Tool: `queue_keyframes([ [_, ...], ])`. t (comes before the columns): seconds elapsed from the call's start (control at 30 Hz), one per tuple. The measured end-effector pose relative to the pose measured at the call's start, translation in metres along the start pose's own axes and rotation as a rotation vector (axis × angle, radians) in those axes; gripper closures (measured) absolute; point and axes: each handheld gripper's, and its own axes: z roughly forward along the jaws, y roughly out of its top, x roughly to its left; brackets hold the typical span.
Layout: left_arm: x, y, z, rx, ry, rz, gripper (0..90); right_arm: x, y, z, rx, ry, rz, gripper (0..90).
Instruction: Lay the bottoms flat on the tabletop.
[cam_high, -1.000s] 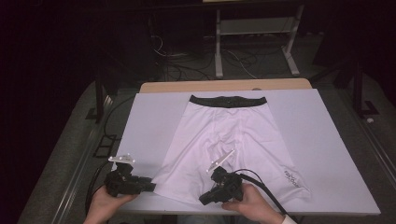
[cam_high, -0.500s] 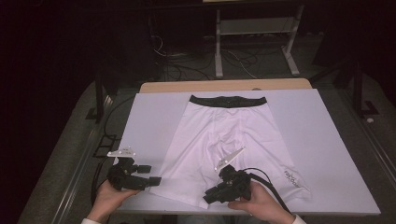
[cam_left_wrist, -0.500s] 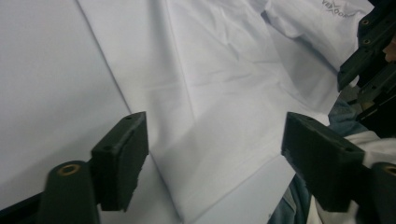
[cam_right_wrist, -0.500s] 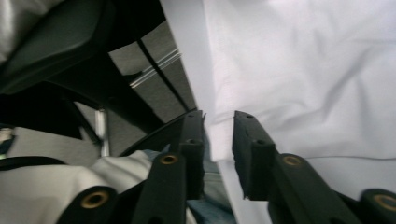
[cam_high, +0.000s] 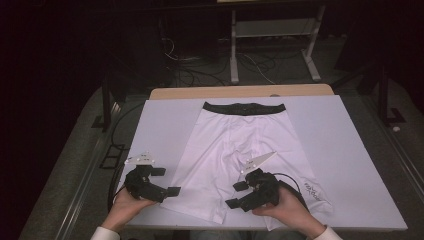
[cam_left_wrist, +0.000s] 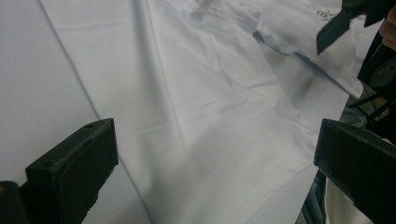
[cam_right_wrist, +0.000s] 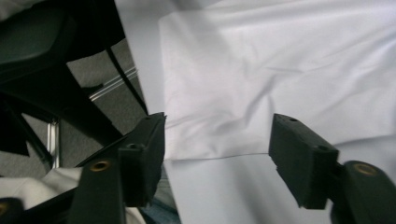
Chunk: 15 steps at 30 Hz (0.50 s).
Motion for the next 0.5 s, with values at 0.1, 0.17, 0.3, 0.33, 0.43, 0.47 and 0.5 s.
queue_keyframes([
  [0.1, -0.001, 0.003, 0.003, -0.01, 0.004, 0.014, 0.0, -0.006, 0.001, -0.009, -0.023, -0.028, 0.007, 22.2],
  [0.17, 0.0, 0.006, 0.004, -0.025, 0.01, 0.023, 0.0, -0.011, 0.001, -0.015, -0.034, -0.045, 0.019, 16.4],
  [0.3, 0.0, 0.01, 0.007, -0.055, 0.022, 0.04, 0.0, -0.021, 0.0, -0.027, -0.057, -0.083, 0.047, 10.6],
  [0.33, 0.0, 0.011, 0.008, -0.061, 0.021, 0.047, 0.0, -0.024, 0.0, -0.029, -0.06, -0.095, 0.053, 7.9],
  [0.43, 0.0, 0.013, 0.01, -0.079, 0.022, 0.049, 0.0, -0.03, -0.003, -0.037, -0.069, -0.11, 0.063, 3.2],
  [0.47, 0.0, 0.014, 0.011, -0.082, 0.022, 0.051, 0.0, -0.032, -0.004, -0.039, -0.071, -0.112, 0.066, 2.1],
  [0.5, 0.001, 0.015, 0.011, -0.082, 0.024, 0.051, 0.0, -0.034, -0.005, -0.042, -0.073, -0.115, 0.069, 1.2],
])
